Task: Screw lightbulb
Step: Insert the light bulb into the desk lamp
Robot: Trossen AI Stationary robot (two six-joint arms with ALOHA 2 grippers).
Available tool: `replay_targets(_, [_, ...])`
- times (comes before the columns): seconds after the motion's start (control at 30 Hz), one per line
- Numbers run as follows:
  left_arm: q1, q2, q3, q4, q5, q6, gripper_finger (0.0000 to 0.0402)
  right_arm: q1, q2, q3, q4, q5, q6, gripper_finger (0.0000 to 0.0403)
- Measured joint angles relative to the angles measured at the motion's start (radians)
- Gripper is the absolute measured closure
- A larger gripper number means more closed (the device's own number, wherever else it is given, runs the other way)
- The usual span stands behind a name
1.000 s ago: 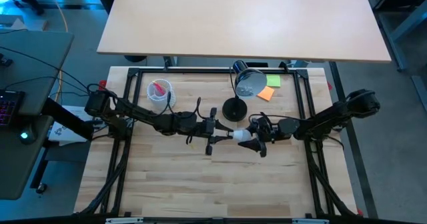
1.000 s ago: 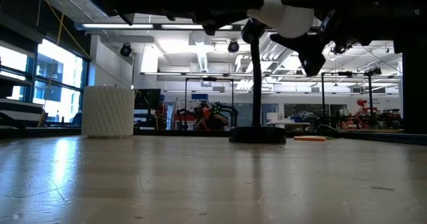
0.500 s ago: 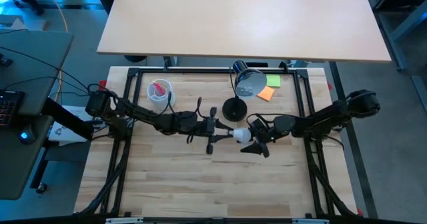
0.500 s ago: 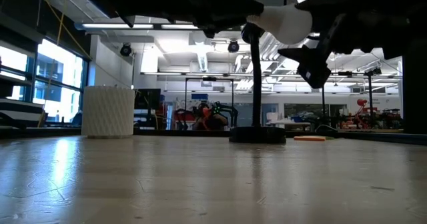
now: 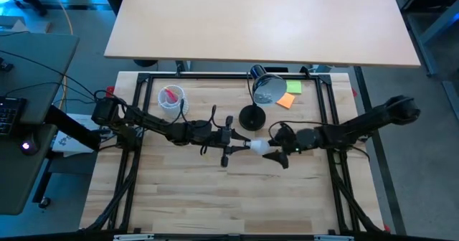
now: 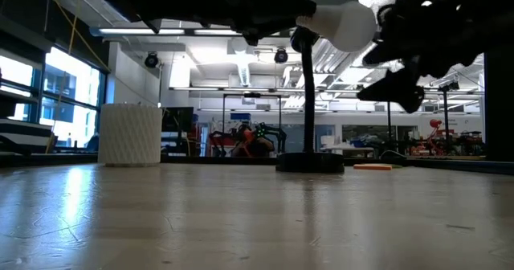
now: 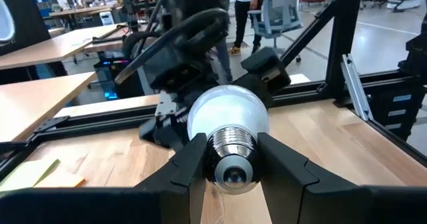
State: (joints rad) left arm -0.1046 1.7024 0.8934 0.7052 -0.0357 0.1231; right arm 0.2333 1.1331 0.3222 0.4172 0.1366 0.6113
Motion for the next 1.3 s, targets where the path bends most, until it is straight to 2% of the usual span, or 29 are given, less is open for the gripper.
replay_targets(0.07, [0.015, -0.001, -0.027, 0.03, 0.019, -0.005, 0.0301, 0.053, -0.052, 0.0, -0.076, 0.107, -0.006, 0.0104])
replay_targets(0.13, [0.036, -0.001, -0.076, 0.11, 0.081, -0.026, 0.0302, 0.114, -0.093, 0.004, -0.146, 0.211, -0.01, 0.0105])
replay_targets(0.23, [0.067, -0.001, -0.165, 0.307, 0.133, -0.1, 0.0302, 0.209, -0.122, 0.066, -0.316, 0.355, -0.018, 0.0105])
replay_targets(0.37, [0.088, -0.001, -0.278, 0.581, 0.145, -0.16, 0.0302, 0.307, -0.092, 0.187, -0.493, 0.503, -0.073, 0.0105])
replay_targets(0.5, [0.078, -0.001, -0.324, 0.755, 0.19, -0.149, 0.0302, 0.33, -0.036, 0.254, -0.554, 0.658, -0.237, 0.0105])
replay_targets(0.57, [0.062, -0.001, -0.322, 0.783, 0.199, -0.126, 0.0303, 0.322, -0.007, 0.268, -0.541, 0.67, -0.279, 0.0105])
replay_targets(0.67, [0.031, -0.001, -0.312, 0.82, 0.211, -0.089, 0.0303, 0.301, 0.033, 0.273, -0.413, 0.648, -0.371, 0.0105])
replay_targets(0.77, [0.01, -0.001, -0.304, 0.85, 0.215, -0.06, 0.0303, 0.29, 0.072, 0.271, -0.208, 0.636, -0.529, 0.0105])
replay_targets(0.97, [0.003, -0.001, -0.303, 0.864, 0.214, -0.05, 0.0301, 0.317, 0.091, 0.271, 0.225, 0.635, -0.955, 0.0105])
replay_targets(1.07, [-0.002, -0.001, -0.303, 0.864, 0.214, -0.045, 0.0301, 0.318, 0.091, 0.271, 0.374, 0.603, -1.068, 0.0105])
replay_targets(1.2, [-0.007, -0.001, -0.293, 0.864, 0.215, -0.04, 0.0303, 0.304, 0.095, 0.329, 0.329, 0.485, -1.09, 0.0105])
replay_targets(1.3, [-0.008, -0.001, -0.279, 0.864, 0.228, -0.041, 0.03, 0.3, 0.131, 0.418, 0.207, 0.464, -1.093, 0.0105])
